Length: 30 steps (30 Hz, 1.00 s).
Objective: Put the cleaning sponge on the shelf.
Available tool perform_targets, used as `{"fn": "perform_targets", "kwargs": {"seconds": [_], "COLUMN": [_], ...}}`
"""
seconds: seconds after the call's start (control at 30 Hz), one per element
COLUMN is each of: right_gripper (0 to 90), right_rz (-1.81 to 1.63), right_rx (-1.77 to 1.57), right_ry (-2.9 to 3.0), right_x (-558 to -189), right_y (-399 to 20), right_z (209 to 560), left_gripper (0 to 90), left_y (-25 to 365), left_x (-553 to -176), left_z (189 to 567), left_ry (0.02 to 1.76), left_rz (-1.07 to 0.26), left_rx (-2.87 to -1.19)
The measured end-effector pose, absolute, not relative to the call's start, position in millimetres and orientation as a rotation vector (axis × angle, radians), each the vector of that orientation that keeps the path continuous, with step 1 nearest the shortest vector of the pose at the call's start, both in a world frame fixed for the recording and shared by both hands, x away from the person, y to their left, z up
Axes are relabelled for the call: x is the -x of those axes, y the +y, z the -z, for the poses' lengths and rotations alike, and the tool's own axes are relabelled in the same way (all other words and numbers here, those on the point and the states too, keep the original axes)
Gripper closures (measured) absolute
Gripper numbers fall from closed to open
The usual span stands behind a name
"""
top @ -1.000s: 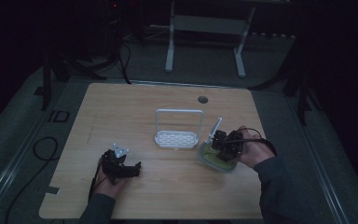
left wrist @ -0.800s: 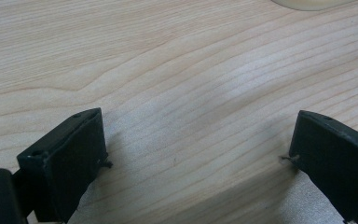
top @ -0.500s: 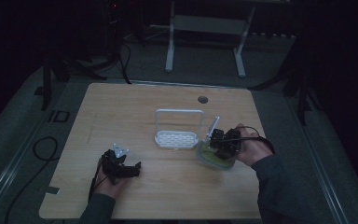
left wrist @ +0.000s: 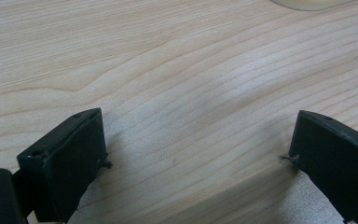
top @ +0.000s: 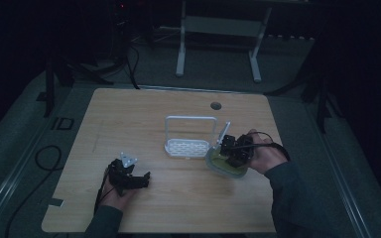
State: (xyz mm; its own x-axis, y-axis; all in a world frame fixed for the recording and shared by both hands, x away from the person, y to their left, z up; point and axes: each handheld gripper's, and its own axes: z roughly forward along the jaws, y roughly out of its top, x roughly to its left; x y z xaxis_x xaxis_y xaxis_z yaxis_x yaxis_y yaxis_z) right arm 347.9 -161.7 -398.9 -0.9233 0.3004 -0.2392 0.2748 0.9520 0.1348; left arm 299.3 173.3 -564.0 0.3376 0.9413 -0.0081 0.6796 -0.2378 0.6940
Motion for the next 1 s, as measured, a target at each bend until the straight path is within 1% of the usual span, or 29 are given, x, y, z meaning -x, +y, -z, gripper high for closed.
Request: {"fn": "perform_targets", "kwargs": {"seconds": [1.0], "right_gripper": [71.6], "right_rz": [-0.162], "right_rx": [-0.357], "right_ry": [2.84], "right_x": [-353.3], "right_y": [-145.8], "right_z": [396.4], "left_gripper": [3.8], "left_y": [173.4], "left_x": [-299.3], "left_z": [563.9], "left_ry": [1.414], "left_rz": [-0.561], "left_rx": [-2.004]}}
